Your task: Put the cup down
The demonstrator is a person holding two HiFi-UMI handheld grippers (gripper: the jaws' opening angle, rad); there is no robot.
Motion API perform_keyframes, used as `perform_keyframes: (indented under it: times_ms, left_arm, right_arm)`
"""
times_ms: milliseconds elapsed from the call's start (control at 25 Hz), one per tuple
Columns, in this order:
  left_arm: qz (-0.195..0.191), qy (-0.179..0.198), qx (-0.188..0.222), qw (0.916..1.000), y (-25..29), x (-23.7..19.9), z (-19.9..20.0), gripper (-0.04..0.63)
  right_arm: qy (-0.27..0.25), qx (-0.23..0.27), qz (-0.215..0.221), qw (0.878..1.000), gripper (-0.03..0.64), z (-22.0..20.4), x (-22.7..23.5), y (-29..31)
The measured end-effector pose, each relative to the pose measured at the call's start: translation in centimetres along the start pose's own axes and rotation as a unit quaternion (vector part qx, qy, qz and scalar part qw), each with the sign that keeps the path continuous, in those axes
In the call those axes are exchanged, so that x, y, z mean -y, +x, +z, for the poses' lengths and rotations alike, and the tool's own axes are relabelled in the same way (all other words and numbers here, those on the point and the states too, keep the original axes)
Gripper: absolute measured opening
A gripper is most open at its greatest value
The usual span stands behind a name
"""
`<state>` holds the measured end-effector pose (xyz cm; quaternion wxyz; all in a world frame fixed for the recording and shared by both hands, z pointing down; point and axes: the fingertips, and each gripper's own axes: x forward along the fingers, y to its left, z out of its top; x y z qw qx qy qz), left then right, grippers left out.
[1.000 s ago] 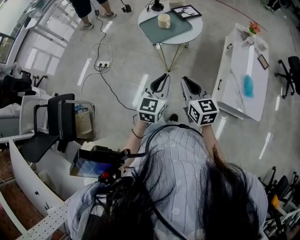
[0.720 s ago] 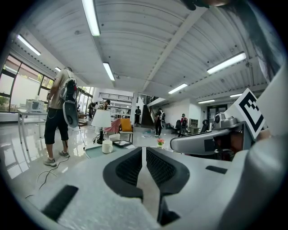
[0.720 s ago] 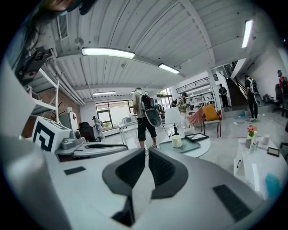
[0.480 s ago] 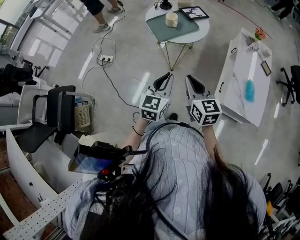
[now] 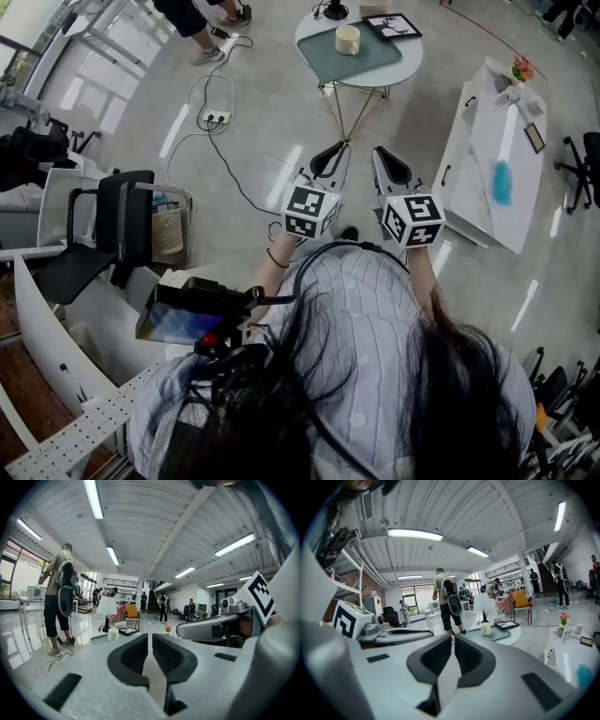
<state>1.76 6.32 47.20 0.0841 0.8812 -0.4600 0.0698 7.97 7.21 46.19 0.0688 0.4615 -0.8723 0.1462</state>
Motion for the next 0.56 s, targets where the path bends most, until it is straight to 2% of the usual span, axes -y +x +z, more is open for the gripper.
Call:
perform_keyframes:
  times_ms: [560]
  left_arm:
    - [-0.014,0.004,-0.001,0.9999,0.35,0.28,-0.26,0.031]
  right_arm:
    - [0.002,0.005,-0.016,1.000,0.043,0.17,0.46,-0.16]
